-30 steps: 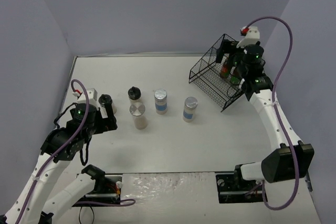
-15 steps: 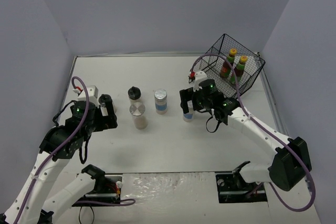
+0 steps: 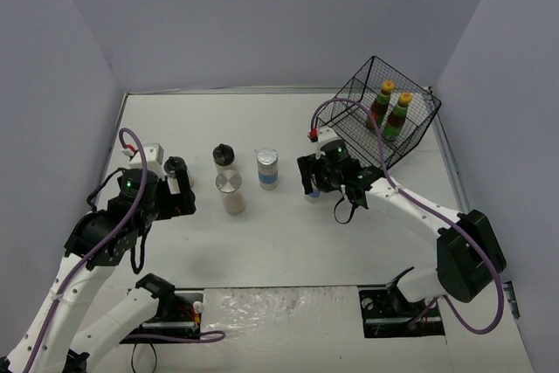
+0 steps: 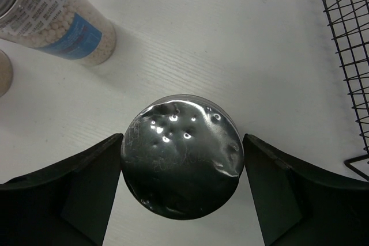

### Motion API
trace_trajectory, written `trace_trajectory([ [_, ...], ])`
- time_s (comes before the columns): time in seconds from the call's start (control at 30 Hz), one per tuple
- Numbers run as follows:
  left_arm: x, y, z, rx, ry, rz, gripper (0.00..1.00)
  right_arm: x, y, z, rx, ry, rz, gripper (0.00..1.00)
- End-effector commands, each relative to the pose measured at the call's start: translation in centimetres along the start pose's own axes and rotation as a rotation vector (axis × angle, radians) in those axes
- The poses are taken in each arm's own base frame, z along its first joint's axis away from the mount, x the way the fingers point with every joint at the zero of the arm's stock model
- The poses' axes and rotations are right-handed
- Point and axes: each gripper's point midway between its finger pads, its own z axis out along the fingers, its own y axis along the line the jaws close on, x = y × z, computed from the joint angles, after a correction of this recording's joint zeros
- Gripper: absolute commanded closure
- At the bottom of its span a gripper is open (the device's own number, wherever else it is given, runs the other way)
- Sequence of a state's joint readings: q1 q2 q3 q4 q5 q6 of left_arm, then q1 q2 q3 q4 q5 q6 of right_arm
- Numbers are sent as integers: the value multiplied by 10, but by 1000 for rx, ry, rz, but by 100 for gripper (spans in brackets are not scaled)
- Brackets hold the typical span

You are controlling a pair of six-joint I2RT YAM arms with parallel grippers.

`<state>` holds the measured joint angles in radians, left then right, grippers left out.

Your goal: Organize the condiment bottles

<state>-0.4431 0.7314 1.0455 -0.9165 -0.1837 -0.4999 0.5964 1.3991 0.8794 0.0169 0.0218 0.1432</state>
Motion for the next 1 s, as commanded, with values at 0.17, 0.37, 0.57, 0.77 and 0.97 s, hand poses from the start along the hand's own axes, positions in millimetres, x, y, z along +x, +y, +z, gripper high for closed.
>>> trace_trajectory([
  [0.17,-19,-5,-5,16,-61,2,3,-61,-2,-22,28,-195,13,77],
  [0.37,-21,-6,-2,14,-60,5,3,-150,-4,-73,57,-375,16,100],
  [0.57,-24,-7,-2,14,-65,5,3,-237,-50,-115,223,-541,129,100],
  [0.77,-23,-3,-6,5,-68,0,3,-280,-117,-109,375,-616,251,100],
  [0.97,-18,2,-12,-6,-70,-11,3,-292,-156,-78,468,-632,309,100],
])
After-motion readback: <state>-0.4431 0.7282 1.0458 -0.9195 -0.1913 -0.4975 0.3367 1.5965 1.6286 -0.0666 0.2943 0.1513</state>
